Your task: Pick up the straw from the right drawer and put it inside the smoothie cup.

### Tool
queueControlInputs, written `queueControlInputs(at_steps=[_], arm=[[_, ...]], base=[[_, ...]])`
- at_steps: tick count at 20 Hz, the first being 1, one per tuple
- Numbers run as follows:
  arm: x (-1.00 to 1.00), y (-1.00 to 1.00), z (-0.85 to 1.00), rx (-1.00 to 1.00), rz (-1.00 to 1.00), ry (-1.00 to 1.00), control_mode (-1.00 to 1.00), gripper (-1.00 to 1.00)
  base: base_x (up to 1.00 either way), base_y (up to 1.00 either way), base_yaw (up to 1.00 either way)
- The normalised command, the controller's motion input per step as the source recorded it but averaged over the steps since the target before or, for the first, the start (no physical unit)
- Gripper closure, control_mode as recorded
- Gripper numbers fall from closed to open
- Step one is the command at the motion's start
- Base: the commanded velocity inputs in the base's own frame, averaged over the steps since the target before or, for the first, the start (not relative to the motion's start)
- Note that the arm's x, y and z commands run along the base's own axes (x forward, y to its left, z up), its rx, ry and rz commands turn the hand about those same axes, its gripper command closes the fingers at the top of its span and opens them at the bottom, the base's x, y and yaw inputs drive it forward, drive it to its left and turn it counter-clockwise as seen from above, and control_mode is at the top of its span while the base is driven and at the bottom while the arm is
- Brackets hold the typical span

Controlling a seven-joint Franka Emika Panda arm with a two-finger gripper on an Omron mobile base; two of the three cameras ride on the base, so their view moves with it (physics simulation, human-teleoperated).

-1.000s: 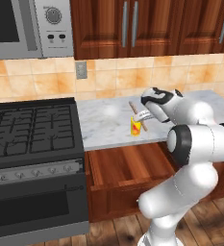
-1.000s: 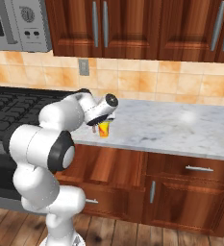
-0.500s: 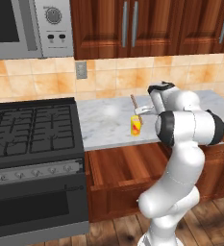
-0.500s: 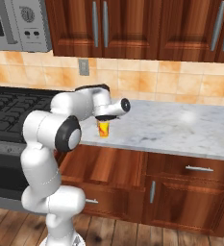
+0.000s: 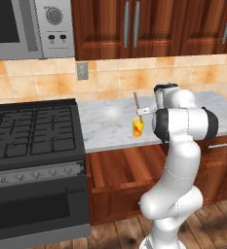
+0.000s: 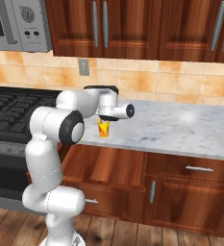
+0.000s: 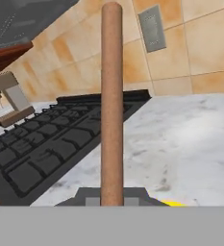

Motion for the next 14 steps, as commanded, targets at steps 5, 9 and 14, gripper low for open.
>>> queueControlInputs(at_steps=[5, 9, 14], arm=[[0.29, 0.00, 0.00, 0.07, 0.00, -0.14, -1.00, 1.00], [0.33, 0.00, -0.01, 0.10, 0.00, -0.09, -1.00, 1.00], [0.31, -0.02, -0.07, 0.08, 0.02, -0.06, -1.00, 1.00]], base=[[0.00, 0.00, 0.00], [0.00, 0.00, 0.00], [0.00, 0.00, 0.00]])
